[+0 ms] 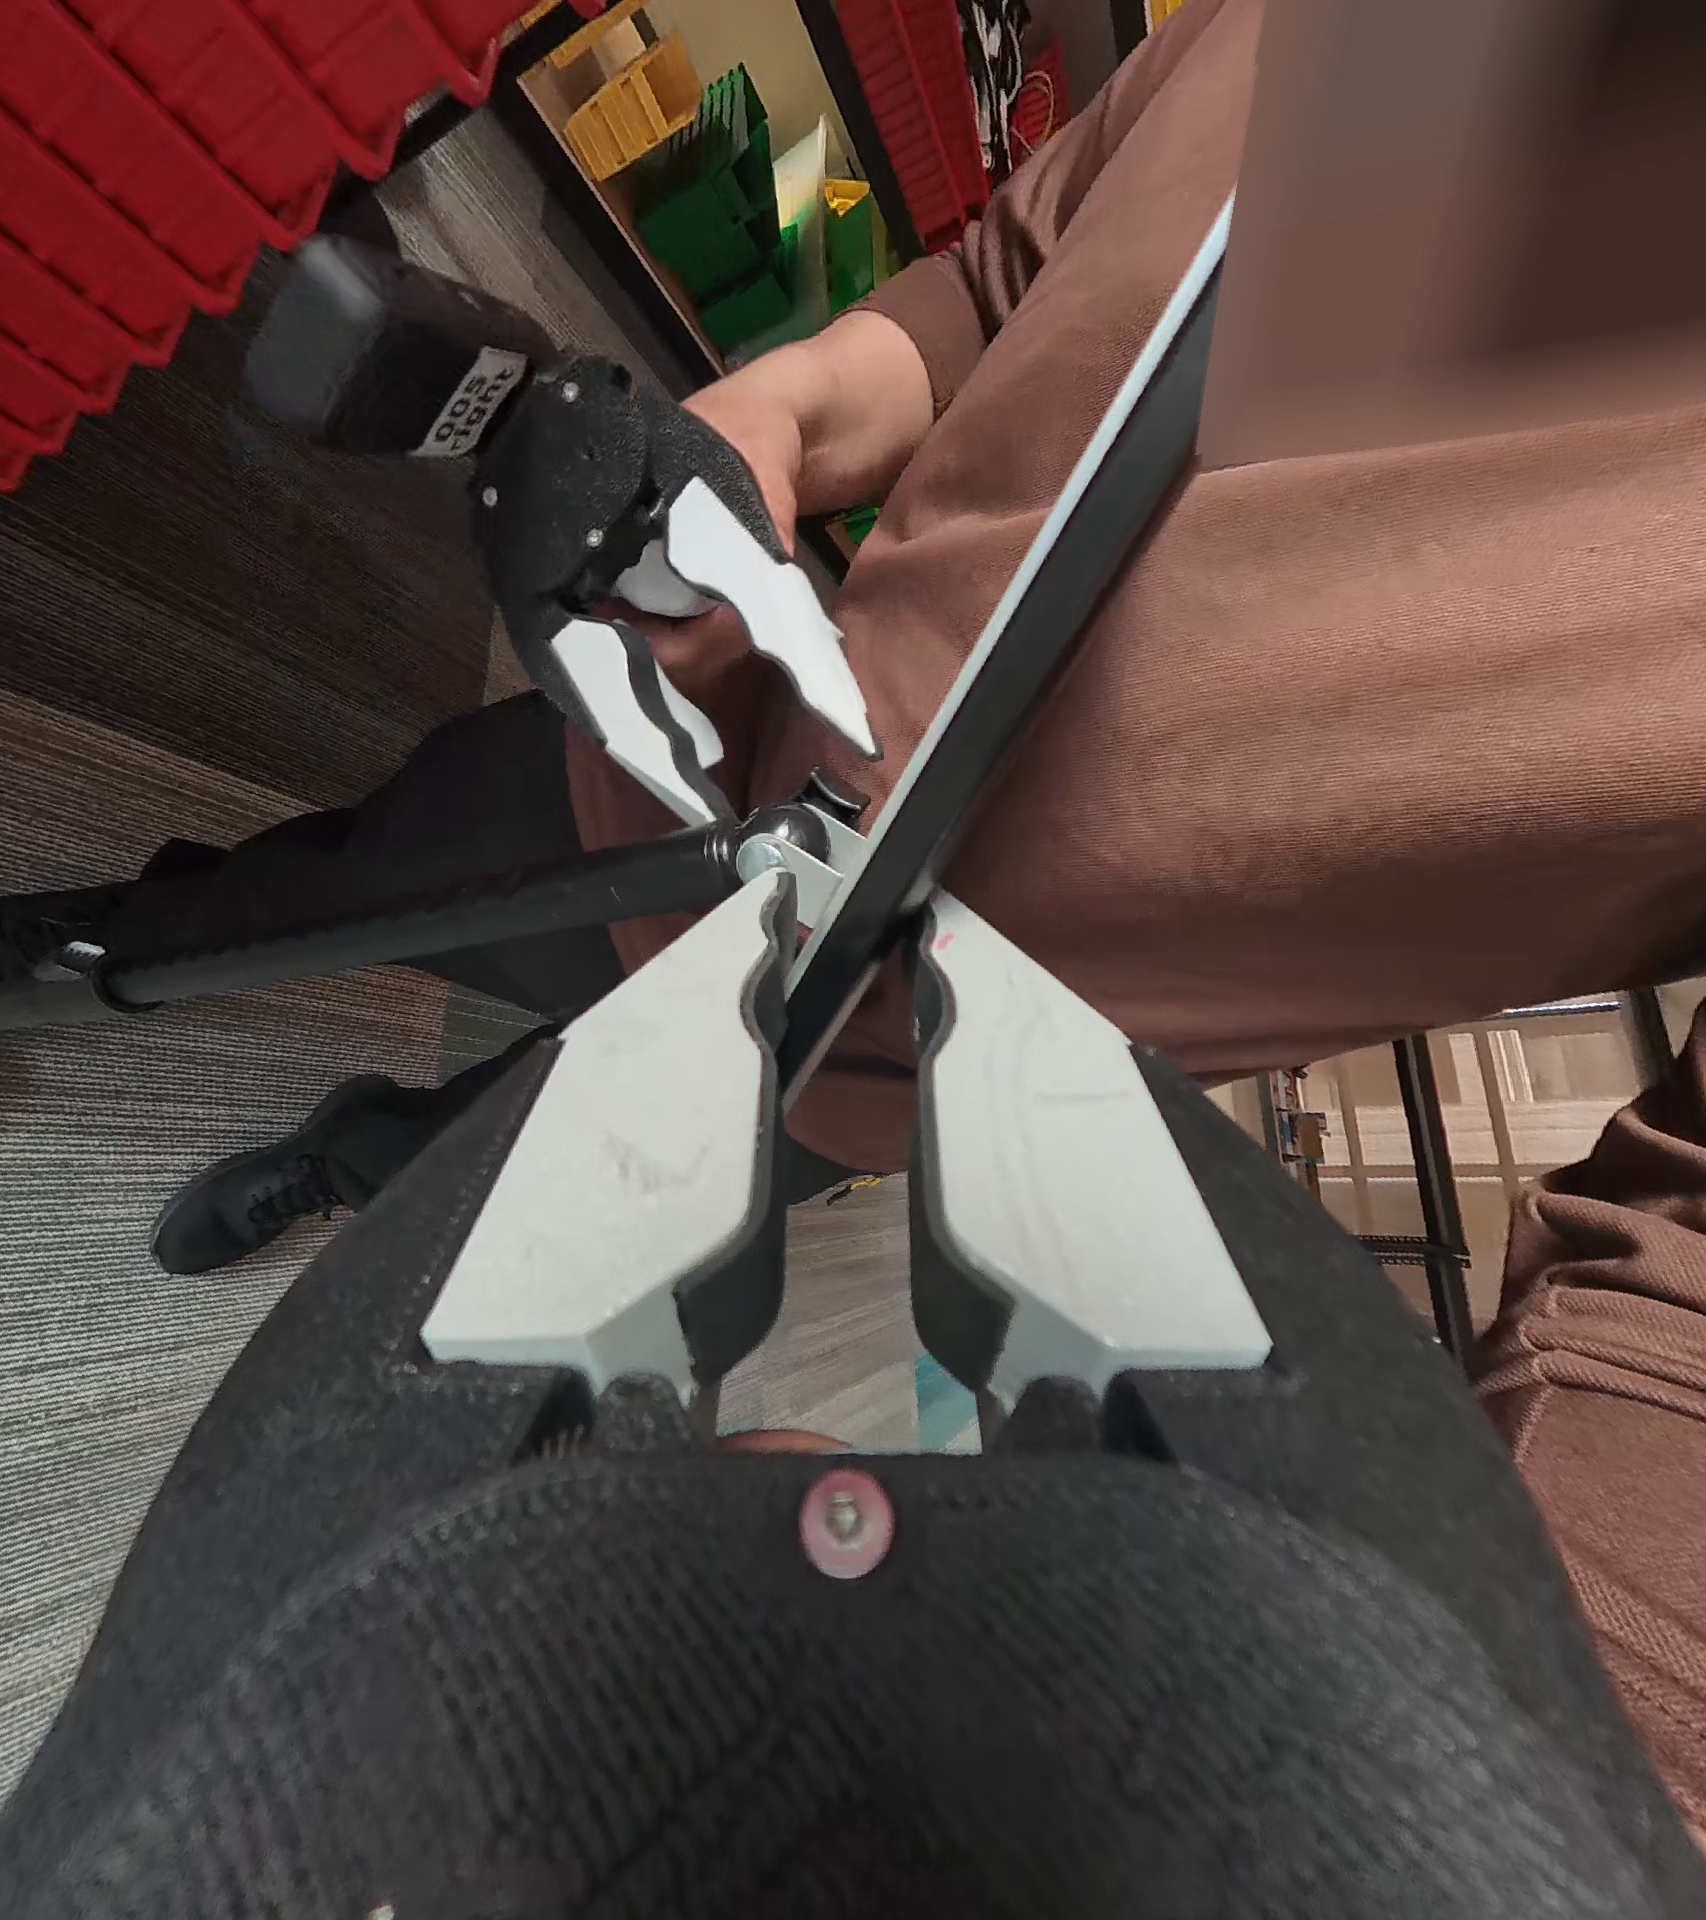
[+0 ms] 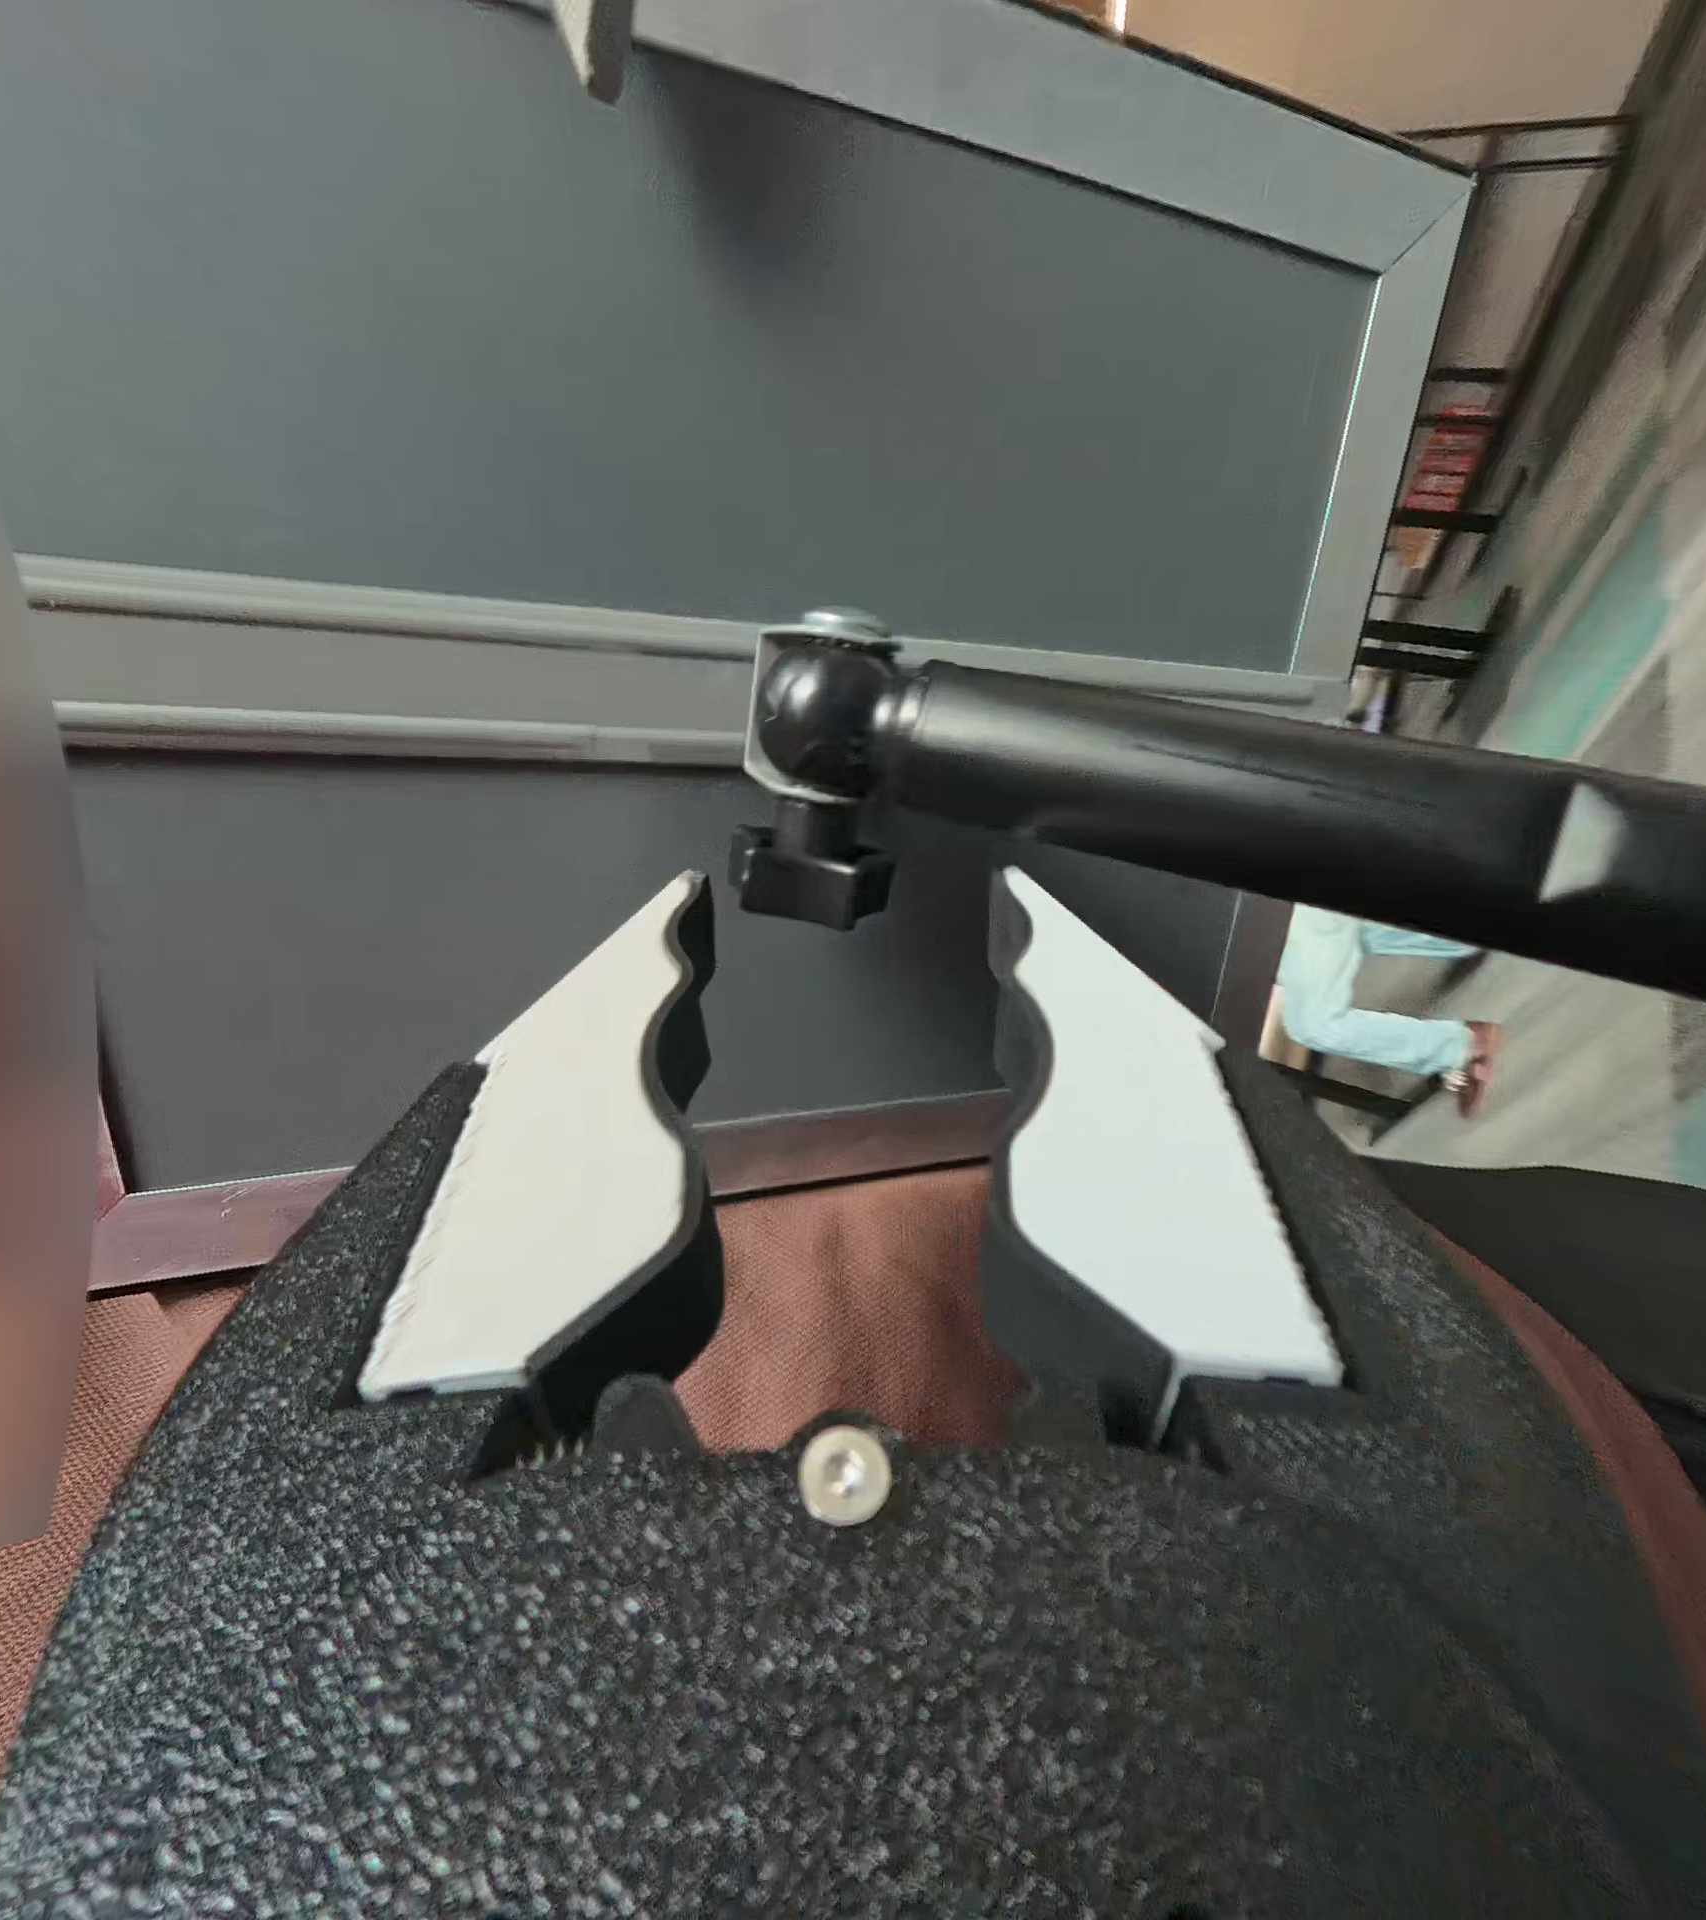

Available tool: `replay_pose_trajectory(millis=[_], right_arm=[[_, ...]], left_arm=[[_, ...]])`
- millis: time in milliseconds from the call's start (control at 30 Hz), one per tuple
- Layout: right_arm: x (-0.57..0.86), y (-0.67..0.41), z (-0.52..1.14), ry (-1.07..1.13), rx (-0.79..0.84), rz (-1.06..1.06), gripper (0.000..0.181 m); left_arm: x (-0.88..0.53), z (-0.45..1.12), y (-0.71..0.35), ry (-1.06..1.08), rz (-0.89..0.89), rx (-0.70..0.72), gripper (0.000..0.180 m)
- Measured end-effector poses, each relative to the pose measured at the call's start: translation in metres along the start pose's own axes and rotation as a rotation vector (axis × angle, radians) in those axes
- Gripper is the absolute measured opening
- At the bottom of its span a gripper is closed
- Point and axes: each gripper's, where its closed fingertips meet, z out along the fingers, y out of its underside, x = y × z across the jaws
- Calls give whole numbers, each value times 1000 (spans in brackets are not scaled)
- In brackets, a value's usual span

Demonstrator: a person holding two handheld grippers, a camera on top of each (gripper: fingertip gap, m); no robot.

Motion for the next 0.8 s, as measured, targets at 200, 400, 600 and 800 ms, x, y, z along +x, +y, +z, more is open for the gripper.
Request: replay_pose_trajectory(millis=[200, 400, 600, 800], right_arm=[[-6, -2, 11, 29, 13, 13, 31], [-9, -1, 13, -328, 111, 117, 31], [-13, -5, 10, -582, 151, 192, 32], [3, 3, 1, 82, 84, -64, 41]], left_arm=[[0, 3, -1, -4, 2, -2, 19], [1, 4, -1, -5, -7, -1, 18], [0, 5, -4, -5, -12, -16, 17], [1, 5, -2, -14, -18, -11, 18]])
